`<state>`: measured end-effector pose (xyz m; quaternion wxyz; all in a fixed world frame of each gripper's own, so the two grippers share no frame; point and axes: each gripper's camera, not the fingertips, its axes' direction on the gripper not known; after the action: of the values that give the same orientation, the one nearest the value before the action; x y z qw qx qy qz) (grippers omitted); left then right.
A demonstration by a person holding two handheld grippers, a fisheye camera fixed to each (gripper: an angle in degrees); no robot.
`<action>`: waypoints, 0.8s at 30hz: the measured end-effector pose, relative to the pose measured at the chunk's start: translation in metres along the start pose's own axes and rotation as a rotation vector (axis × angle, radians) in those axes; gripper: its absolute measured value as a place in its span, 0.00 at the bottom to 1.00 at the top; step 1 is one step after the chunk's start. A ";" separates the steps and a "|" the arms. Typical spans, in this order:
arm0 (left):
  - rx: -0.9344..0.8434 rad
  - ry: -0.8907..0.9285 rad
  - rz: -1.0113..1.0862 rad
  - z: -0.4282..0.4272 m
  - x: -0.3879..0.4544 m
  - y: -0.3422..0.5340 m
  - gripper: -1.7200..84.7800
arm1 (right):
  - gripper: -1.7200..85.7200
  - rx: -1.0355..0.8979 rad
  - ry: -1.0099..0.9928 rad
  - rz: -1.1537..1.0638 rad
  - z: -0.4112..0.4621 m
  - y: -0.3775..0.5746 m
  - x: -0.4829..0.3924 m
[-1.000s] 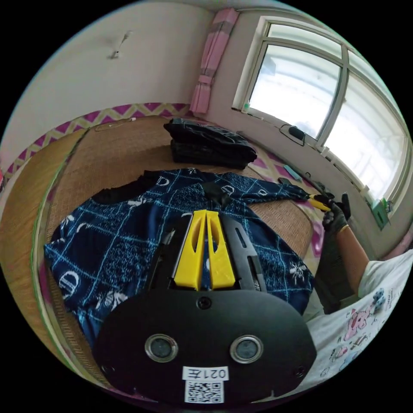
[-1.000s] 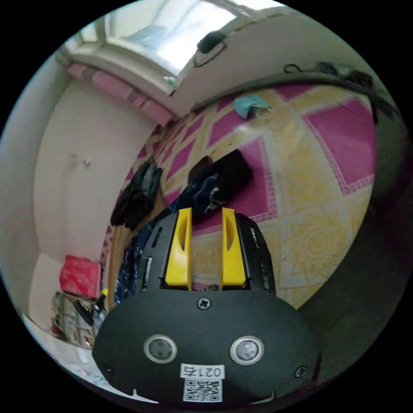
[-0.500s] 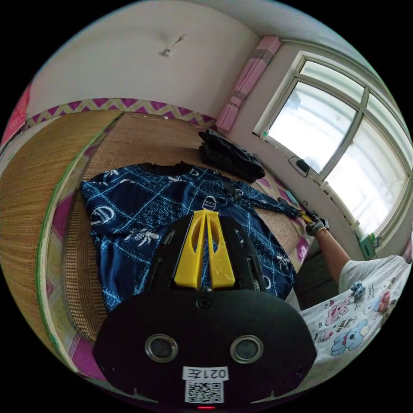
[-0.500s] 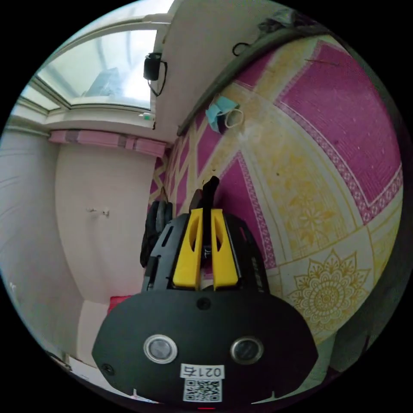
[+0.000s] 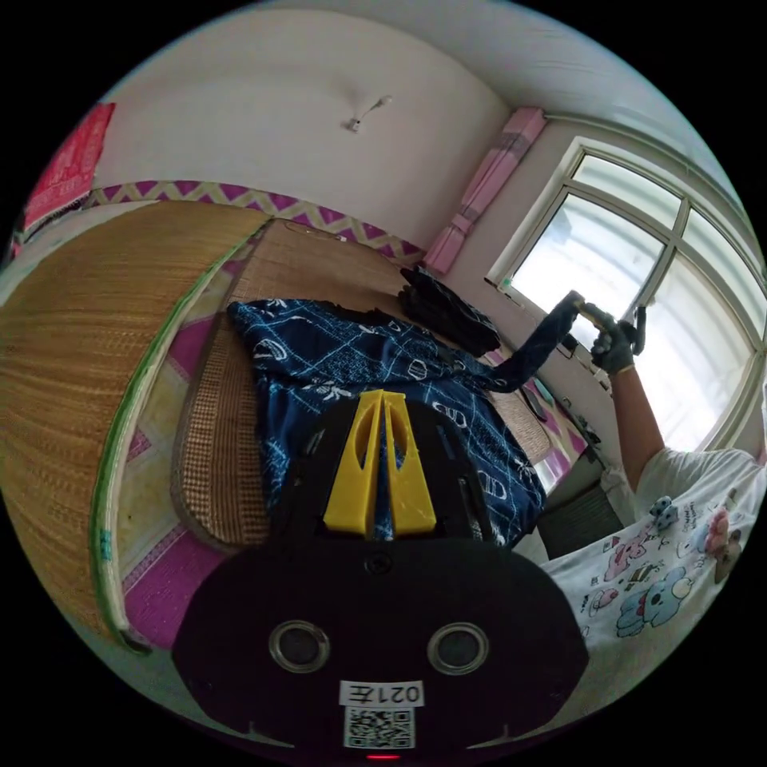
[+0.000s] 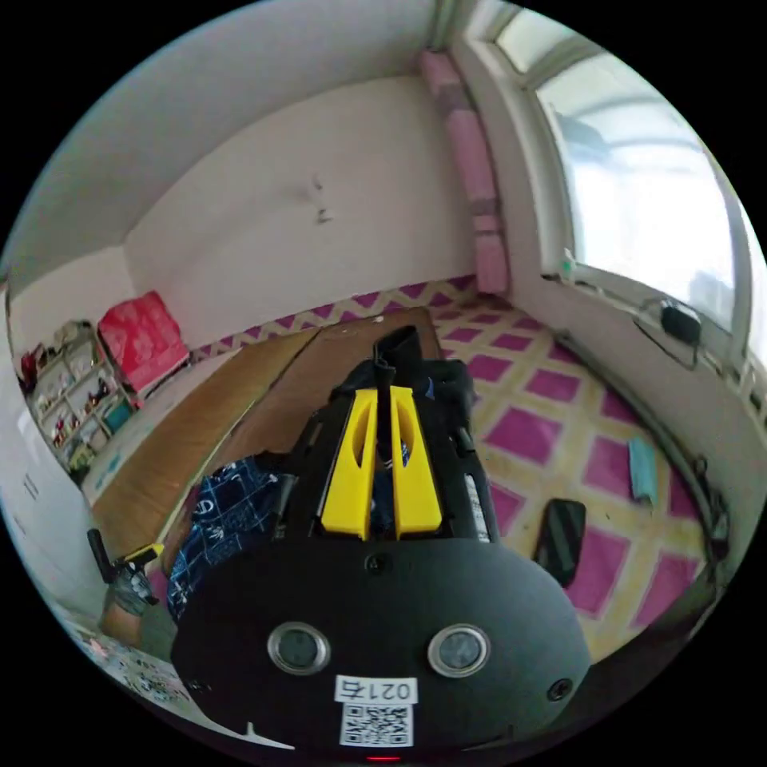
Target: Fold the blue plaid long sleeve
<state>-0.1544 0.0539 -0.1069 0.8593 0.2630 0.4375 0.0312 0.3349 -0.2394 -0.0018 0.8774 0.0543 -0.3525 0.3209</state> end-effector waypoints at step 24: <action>0.139 -0.106 -0.255 -0.227 -0.175 0.142 0.01 | 0.04 -0.447 -0.256 -0.610 0.427 0.235 -0.551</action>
<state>-0.4114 0.2230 -0.0191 0.8579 0.2653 0.4226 -0.1224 -0.3564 -0.4805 -0.0740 0.8716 0.0039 -0.4878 -0.0482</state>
